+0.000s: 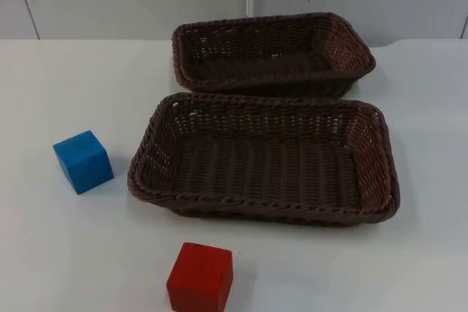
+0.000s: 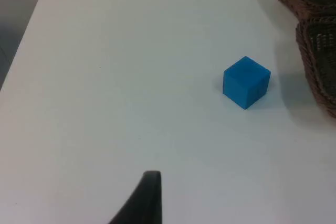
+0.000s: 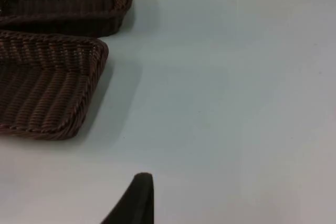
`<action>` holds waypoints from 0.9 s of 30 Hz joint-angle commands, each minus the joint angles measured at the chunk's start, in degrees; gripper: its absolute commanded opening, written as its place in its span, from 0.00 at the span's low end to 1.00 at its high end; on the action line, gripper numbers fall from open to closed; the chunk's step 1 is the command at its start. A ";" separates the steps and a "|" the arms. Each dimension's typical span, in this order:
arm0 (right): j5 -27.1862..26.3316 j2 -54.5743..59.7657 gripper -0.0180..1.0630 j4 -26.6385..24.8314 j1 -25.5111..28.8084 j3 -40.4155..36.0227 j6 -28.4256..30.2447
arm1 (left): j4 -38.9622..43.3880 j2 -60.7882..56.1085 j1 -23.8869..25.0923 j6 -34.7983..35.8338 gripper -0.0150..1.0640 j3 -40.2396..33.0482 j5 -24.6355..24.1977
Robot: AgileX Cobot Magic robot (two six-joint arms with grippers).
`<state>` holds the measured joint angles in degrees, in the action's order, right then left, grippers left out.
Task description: Pick up one cube with the left hand and place it into the upper basket. Pick up one cube with the right hand and place it into the lower basket.
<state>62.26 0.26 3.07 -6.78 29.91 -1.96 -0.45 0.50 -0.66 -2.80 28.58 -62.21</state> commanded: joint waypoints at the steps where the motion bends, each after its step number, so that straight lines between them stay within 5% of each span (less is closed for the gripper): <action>1: -0.51 -0.26 0.99 -0.22 0.37 -0.30 0.04 | -0.66 1.55 0.11 0.27 0.99 -0.19 0.71; 17: -0.51 -0.26 0.99 -0.22 0.37 -0.30 -0.07 | -3.93 9.03 0.11 0.27 0.99 3.56 3.37; 27: -0.51 -0.26 0.99 -0.22 0.37 -0.30 -0.07 | -11.32 18.88 0.11 -4.62 0.99 3.80 9.45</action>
<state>62.26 0.26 3.07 -6.78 29.91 -1.96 -10.09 17.99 -0.66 -6.17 32.05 -54.36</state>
